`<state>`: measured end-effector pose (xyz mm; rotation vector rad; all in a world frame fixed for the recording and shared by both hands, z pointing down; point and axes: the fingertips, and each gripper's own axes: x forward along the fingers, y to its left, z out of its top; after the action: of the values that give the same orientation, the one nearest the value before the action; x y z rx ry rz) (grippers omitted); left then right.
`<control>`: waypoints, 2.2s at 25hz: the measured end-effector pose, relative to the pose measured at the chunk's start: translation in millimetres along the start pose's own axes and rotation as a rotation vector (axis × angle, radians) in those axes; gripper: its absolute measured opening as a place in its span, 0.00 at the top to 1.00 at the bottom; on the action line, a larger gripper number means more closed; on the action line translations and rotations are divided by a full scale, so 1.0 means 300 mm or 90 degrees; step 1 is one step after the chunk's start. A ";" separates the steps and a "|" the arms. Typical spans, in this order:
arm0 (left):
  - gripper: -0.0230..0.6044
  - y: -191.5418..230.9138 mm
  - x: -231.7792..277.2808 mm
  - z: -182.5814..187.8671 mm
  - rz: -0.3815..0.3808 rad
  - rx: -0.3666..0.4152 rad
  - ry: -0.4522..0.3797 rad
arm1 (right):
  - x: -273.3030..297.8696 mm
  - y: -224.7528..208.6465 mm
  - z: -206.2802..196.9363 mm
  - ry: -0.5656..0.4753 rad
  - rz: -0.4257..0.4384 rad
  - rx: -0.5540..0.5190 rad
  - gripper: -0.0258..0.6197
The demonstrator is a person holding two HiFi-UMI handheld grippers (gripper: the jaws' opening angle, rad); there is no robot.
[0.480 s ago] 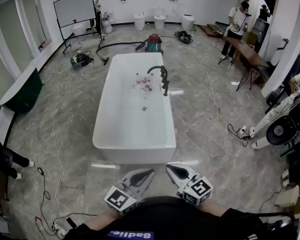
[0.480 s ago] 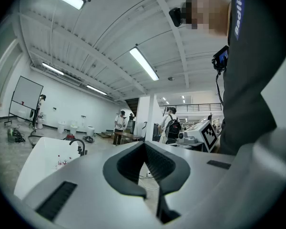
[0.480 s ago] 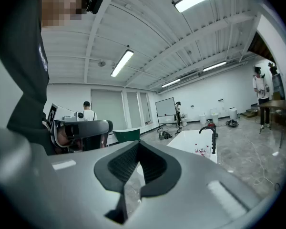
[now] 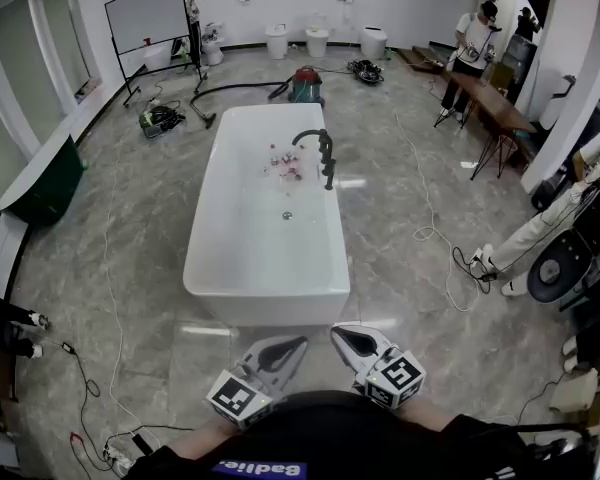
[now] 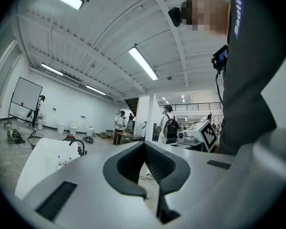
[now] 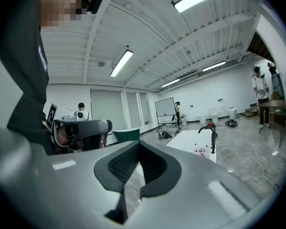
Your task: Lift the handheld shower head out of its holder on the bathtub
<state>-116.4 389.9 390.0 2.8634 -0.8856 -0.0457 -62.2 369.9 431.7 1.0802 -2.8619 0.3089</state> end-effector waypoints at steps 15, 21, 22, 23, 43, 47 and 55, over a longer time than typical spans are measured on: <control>0.96 -0.050 0.150 0.024 0.034 0.025 -0.001 | -0.113 -0.147 0.031 -0.027 0.010 0.004 0.96; 0.96 -0.084 0.240 0.006 0.050 0.028 -0.002 | -0.162 -0.242 0.007 -0.022 0.017 0.012 0.96; 0.96 -0.082 0.251 0.004 0.051 0.028 -0.002 | -0.166 -0.256 0.005 -0.022 0.016 0.010 0.96; 0.96 -0.076 0.263 0.000 0.052 0.028 -0.002 | -0.166 -0.271 0.004 -0.023 0.015 0.008 0.96; 0.96 0.750 0.544 0.076 0.002 0.005 -0.018 | 0.494 -0.743 0.098 0.012 -0.071 0.031 0.96; 0.96 0.938 0.569 0.100 -0.013 -0.005 -0.021 | 0.655 -0.804 0.145 0.022 -0.088 0.025 0.96; 0.96 1.218 0.616 0.127 -0.047 -0.013 -0.020 | 0.898 -0.894 0.188 0.022 -0.128 0.028 0.96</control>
<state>-170.9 -17.4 408.2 2.8832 -0.7798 -0.1069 -87.0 -12.7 456.1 1.3440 -2.6991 0.3745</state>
